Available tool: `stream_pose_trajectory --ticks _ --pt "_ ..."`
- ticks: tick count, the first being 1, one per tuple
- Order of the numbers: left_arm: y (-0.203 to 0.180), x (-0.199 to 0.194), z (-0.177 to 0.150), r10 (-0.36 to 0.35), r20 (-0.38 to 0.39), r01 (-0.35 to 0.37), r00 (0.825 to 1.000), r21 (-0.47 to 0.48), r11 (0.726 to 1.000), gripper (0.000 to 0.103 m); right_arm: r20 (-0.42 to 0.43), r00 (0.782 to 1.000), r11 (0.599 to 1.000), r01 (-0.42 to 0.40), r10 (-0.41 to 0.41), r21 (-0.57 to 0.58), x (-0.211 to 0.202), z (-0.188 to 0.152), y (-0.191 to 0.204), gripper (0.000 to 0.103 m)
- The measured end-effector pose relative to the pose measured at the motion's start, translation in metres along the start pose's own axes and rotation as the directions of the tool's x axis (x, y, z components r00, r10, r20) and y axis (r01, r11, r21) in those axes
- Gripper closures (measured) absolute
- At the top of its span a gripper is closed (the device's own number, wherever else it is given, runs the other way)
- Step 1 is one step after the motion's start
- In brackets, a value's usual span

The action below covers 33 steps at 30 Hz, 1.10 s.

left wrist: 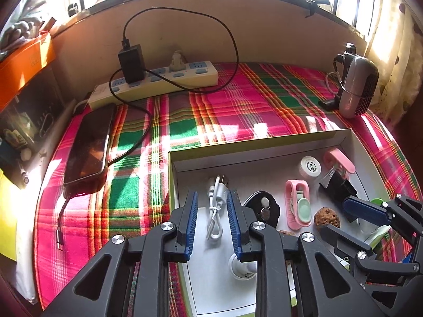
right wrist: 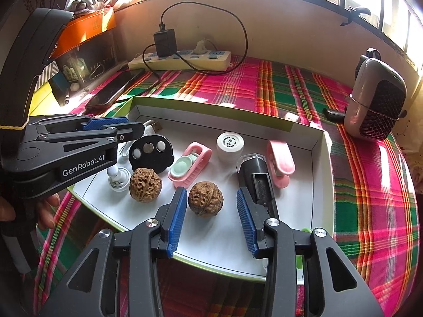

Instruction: Organize objects

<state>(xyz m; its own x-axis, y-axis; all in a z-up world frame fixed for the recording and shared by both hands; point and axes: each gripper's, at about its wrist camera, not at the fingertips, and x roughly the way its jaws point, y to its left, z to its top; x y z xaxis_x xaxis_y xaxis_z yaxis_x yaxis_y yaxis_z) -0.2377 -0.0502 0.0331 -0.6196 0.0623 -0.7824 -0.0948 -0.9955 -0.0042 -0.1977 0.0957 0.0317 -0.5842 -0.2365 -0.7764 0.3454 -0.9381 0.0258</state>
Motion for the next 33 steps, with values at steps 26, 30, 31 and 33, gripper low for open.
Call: stream_pose_trajectory --ticks 26,30,31,33 --pt "-0.020 -0.088 -0.080 0.071 0.070 -0.067 0.995 -0.060 0.996 0.082 0.059 0.996 0.994 0.064 -0.069 0.083 -0.063 -0.043 -0.007 0.062" --pt "-0.030 -0.092 -0.095 0.059 0.064 -0.056 0.996 -0.051 0.997 0.082 0.040 0.996 0.993 0.077 -0.081 0.092 -0.065 -0.056 -0.010 0.062" --pt "-0.032 -0.092 -0.098 0.053 0.060 -0.050 0.997 -0.048 0.998 0.082 0.032 0.996 0.992 0.083 -0.087 0.092 -0.065 -0.059 -0.010 0.062" --pt "-0.037 -0.091 -0.104 0.046 0.047 -0.044 0.998 -0.045 0.998 0.082 0.022 0.995 0.991 0.096 -0.098 0.094 -0.064 -0.064 -0.011 0.062"
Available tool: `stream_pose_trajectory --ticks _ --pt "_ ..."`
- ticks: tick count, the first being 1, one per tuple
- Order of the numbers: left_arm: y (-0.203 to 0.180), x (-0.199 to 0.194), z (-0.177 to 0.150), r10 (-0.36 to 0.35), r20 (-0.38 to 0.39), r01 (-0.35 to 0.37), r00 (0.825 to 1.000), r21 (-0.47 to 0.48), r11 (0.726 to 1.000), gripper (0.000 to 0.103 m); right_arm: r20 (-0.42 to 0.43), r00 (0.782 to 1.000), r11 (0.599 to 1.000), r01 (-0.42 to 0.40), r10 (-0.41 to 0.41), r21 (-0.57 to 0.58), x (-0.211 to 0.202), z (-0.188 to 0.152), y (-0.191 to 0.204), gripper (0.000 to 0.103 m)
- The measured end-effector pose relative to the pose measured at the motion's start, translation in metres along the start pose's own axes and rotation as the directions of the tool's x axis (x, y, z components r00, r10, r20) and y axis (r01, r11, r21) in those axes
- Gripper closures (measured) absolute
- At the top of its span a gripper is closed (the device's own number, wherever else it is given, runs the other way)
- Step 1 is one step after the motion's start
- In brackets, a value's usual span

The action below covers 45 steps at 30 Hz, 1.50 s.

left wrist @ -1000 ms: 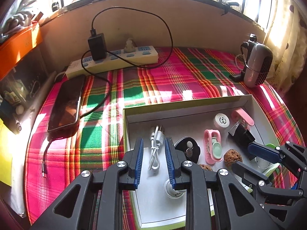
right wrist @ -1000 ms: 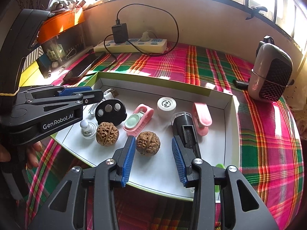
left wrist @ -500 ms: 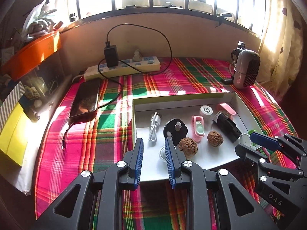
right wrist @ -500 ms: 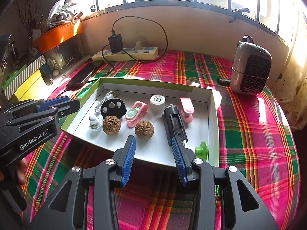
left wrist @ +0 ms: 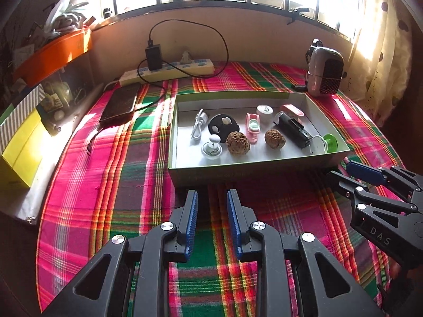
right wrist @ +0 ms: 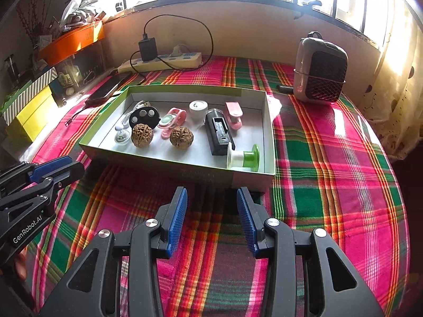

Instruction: Organize objects

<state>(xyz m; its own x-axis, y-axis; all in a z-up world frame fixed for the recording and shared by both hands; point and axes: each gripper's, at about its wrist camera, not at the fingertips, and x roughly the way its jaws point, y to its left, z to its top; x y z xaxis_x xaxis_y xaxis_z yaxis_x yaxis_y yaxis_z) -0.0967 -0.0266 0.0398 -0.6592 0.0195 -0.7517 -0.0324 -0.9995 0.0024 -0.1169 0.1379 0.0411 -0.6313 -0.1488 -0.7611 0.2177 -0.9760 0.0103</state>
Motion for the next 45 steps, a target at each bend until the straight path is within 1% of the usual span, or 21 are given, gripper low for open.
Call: stream_pose_trajectory --ticks 4,10,13,21,23,25,27,29,35,45 --pt "-0.005 0.005 -0.013 -0.017 -0.043 0.016 0.999 -0.018 1.000 0.082 -0.024 1.000 1.000 0.016 -0.016 0.014 0.003 -0.010 -0.005 0.062" --pt "-0.011 0.010 -0.027 -0.017 -0.074 0.015 0.997 -0.026 1.000 0.082 -0.072 0.997 0.999 0.030 -0.028 0.030 0.011 -0.024 -0.013 0.062" --pt "-0.015 0.013 -0.032 -0.012 -0.086 0.011 0.996 -0.018 1.000 0.082 -0.068 0.997 0.999 0.029 -0.026 0.034 0.010 -0.027 -0.015 0.059" --pt "-0.017 0.011 -0.034 0.015 -0.072 -0.017 0.997 -0.028 0.999 0.081 -0.068 0.997 0.998 0.049 -0.047 0.028 0.006 -0.033 -0.016 0.057" --pt "-0.018 0.011 -0.035 0.023 -0.068 -0.025 0.997 -0.039 0.999 0.081 -0.067 0.996 0.998 0.057 -0.055 0.037 0.005 -0.035 -0.018 0.050" --pt "-0.018 0.010 -0.036 0.028 -0.060 -0.032 0.998 -0.057 0.998 0.081 -0.067 0.996 0.997 0.063 -0.060 0.045 0.004 -0.037 -0.020 0.047" --pt "-0.018 0.009 -0.038 0.036 -0.048 -0.040 0.998 -0.068 0.997 0.081 -0.068 0.996 0.997 0.062 -0.059 0.044 0.003 -0.038 -0.021 0.046" --pt "-0.021 0.009 -0.039 0.049 -0.038 -0.051 0.998 -0.057 0.997 0.081 -0.065 0.996 0.997 0.062 -0.059 0.039 0.002 -0.040 -0.021 0.045" --pt "-0.020 0.009 -0.040 0.052 -0.032 -0.054 0.998 -0.062 0.997 0.081 -0.045 0.997 0.997 0.062 -0.060 0.042 0.001 -0.043 -0.021 0.044" --pt "-0.020 0.009 -0.040 0.043 -0.031 -0.046 0.999 -0.069 0.997 0.081 -0.045 0.997 0.997 0.063 -0.061 0.042 0.001 -0.043 -0.021 0.044"
